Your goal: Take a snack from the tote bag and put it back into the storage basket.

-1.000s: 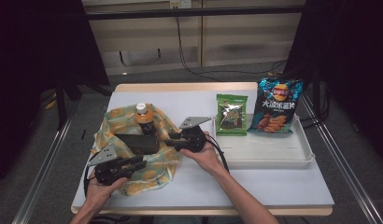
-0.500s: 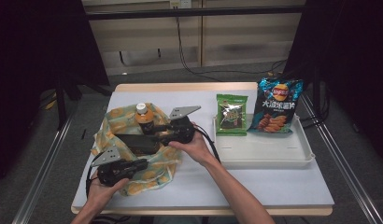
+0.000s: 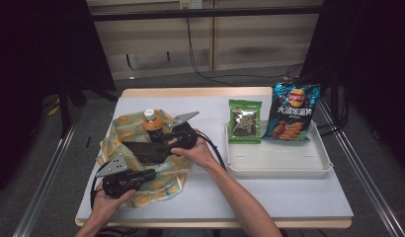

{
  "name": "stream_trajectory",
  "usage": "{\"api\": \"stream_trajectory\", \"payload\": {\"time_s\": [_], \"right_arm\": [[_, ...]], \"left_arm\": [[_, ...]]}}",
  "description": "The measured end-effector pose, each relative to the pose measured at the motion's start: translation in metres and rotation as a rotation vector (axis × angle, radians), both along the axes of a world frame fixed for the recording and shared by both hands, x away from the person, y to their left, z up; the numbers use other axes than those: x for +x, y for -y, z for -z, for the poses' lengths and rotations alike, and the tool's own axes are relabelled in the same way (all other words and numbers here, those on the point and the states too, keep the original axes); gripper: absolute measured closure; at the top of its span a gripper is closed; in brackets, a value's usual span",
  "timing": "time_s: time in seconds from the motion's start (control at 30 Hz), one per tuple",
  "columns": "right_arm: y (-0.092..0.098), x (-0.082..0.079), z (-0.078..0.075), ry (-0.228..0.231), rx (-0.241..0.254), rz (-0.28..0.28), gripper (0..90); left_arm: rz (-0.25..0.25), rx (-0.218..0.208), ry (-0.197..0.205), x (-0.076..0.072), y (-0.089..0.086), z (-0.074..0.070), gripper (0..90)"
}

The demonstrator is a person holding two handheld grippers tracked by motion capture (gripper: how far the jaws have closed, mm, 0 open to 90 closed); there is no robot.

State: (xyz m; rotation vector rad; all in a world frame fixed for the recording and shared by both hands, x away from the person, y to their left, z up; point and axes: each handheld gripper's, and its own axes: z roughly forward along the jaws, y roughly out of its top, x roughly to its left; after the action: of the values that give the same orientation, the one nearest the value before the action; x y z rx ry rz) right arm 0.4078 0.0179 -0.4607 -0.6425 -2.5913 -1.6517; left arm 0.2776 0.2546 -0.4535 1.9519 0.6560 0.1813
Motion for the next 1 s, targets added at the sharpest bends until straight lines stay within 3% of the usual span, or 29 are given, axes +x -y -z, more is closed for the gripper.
{"api": "stream_trajectory", "payload": {"time_s": [0.27,0.47,0.7,0.77,1.0], "right_arm": [[-0.011,0.001,0.005,0.007,-0.034,-0.053,38.8],[-0.02,-0.003,0.011,0.021,-0.094,-0.089,35.4],[-0.03,-0.004,0.02,0.038,-0.146,-0.087,33.2],[-0.031,-0.004,0.022,0.043,-0.159,-0.085,37.3],[-0.028,-0.005,0.019,0.044,-0.158,-0.077,42.3]], "left_arm": [[-0.004,-0.003,-0.002,0.001,-0.001,0.001,79.9],[-0.008,0.003,-0.001,0.001,-0.002,0.001,79.1],[-0.014,0.009,-0.001,0.001,-0.002,0.0,78.3],[-0.019,0.002,-0.004,0.001,-0.002,0.001,77.5],[-0.025,-0.001,-0.009,0.003,-0.002,0.001,76.8]]}}
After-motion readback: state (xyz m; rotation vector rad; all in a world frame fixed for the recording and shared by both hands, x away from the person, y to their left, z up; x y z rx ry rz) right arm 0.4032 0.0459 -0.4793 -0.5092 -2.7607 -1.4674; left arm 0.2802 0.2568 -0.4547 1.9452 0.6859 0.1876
